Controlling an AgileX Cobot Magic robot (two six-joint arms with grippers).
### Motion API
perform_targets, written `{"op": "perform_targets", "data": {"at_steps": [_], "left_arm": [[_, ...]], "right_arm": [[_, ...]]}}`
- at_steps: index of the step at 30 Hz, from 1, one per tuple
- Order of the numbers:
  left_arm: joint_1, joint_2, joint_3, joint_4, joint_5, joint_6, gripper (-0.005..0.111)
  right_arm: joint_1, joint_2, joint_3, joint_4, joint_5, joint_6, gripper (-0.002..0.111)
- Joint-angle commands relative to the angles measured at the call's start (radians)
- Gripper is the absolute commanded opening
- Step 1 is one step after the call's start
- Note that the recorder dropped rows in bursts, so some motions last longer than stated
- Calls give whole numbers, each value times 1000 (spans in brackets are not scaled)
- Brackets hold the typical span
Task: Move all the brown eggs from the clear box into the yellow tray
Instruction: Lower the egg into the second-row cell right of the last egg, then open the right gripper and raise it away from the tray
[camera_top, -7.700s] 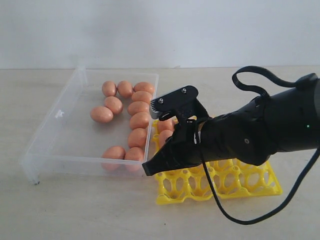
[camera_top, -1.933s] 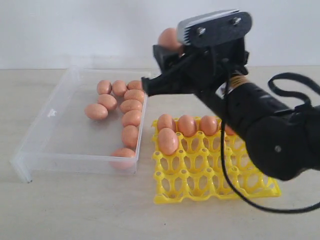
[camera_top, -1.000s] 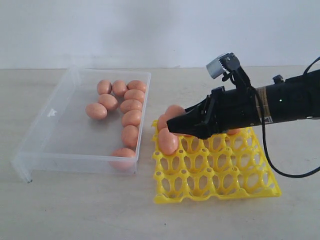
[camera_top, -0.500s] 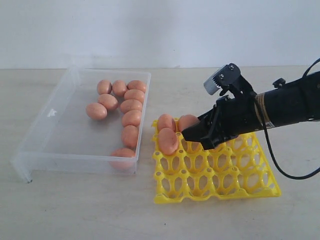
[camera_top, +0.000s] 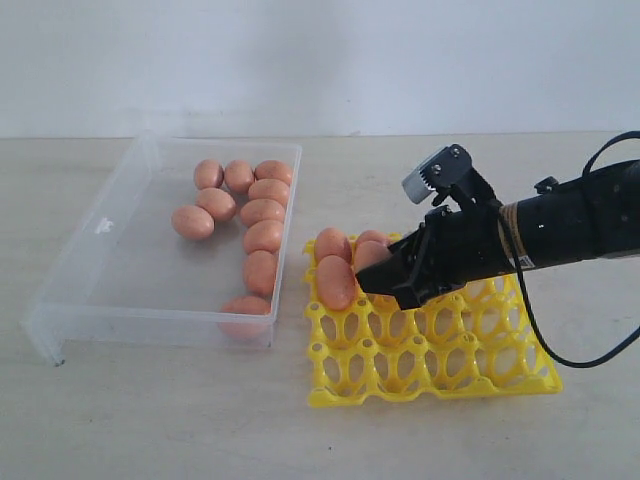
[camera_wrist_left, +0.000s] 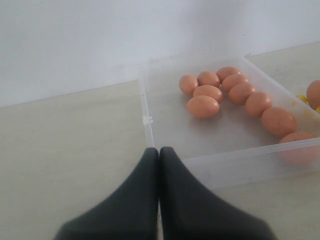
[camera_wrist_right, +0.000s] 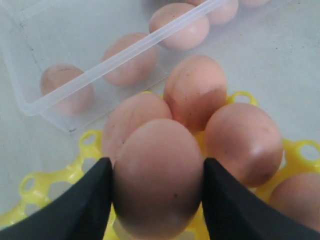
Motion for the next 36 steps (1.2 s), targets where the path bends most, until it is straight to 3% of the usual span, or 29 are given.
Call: {"op": "perform_targets", "data": {"at_steps": [1, 4, 5, 7, 10, 25, 29, 31, 33, 34, 36], "left_arm": [[-6, -2, 3, -7, -17, -9, -4], [-6, -2, 3, -7, -17, -9, -4], [-6, -2, 3, -7, -17, -9, -4], [-6, -2, 3, -7, -17, -9, -4], [-6, -2, 3, -7, -17, -9, -4], [-6, -2, 3, -7, -17, -9, -4], [-6, -2, 3, -7, -17, -9, -4], [-6, -2, 3, -7, -17, -9, -4], [-6, -2, 3, -7, -17, -9, -4], [-6, -2, 3, -7, -17, -9, -4], [-6, -2, 3, -7, -17, -9, -4]], "right_arm": [[2, -3, -3, 8, 14, -21, 1], [2, -3, -3, 8, 39, -45, 16], [2, -3, -3, 8, 37, -50, 29], [2, -3, -3, 12, 37, -50, 43], [2, -3, -3, 30, 40, -38, 56], [2, -25, -3, 53, 19, 23, 58], [2, -94, -3, 50, -14, 91, 52], [4, -144, -3, 40, -26, 182, 35], [23, -195, -3, 14, -32, 224, 8], [38, -215, -6, -3, -28, 227, 0], [95, -259, -17, -68, 10, 248, -1]]}}
